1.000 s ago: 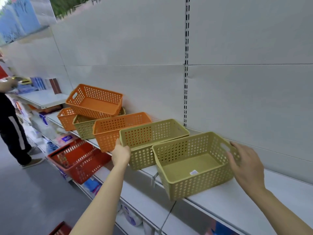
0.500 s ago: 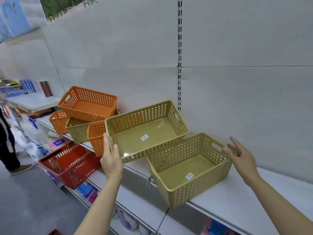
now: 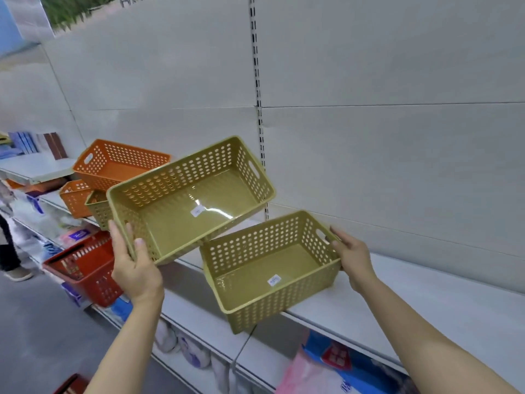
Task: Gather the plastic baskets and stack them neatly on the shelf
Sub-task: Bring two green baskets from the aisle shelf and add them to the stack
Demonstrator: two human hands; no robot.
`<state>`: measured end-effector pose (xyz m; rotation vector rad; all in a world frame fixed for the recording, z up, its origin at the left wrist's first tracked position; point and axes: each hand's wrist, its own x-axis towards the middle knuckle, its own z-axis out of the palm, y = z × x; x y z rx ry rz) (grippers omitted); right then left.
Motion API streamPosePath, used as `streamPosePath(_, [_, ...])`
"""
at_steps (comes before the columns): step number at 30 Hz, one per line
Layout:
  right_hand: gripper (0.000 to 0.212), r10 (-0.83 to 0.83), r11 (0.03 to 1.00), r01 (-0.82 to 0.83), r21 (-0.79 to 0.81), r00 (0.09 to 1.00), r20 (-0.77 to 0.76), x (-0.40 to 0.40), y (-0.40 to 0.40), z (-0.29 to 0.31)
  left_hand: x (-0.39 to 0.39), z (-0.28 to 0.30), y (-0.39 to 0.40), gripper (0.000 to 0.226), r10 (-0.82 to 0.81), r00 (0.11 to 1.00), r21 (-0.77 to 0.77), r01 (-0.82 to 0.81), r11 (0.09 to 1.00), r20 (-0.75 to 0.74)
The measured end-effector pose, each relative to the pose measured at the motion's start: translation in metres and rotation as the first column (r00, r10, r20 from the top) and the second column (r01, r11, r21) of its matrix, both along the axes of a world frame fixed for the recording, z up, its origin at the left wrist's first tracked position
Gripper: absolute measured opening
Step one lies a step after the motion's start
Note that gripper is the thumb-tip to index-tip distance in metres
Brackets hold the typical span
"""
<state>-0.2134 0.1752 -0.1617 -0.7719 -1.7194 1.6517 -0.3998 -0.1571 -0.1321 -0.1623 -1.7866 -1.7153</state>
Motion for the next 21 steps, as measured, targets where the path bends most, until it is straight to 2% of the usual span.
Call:
streamPosePath(5, [0.040, -0.173, 0.982, 0.178, 0.065, 0.981, -0.083, 0.065, -0.014, -0.001, 0.025, 0.008, -0.002, 0.059, -0.059, 0.998, 0.044, 0.060, 0.997, -0.036])
streamPosePath(11, [0.039, -0.365, 0.920, 0.385, 0.076, 0.911, -0.195, 0.169, -0.040, 0.009, 0.073, 0.018, 0.008, 0.063, -0.194, 0.977, 0.100, 0.202, 0.974, -0.089])
streamPosePath(15, [0.040, -0.480, 0.850, 0.519, 0.088, 0.834, -0.273, 0.242, -0.061, 0.012, 0.113, 0.025, 0.021, 0.064, -0.310, 0.938, 0.139, 0.331, 0.933, -0.154])
streamPosePath(21, [0.040, -0.574, 0.747, 0.655, 0.111, 0.721, -0.389, 0.342, -0.076, 0.043, 0.180, 0.057, 0.056, 0.065, -0.454, 0.859, 0.265, 0.507, 0.820, -0.237])
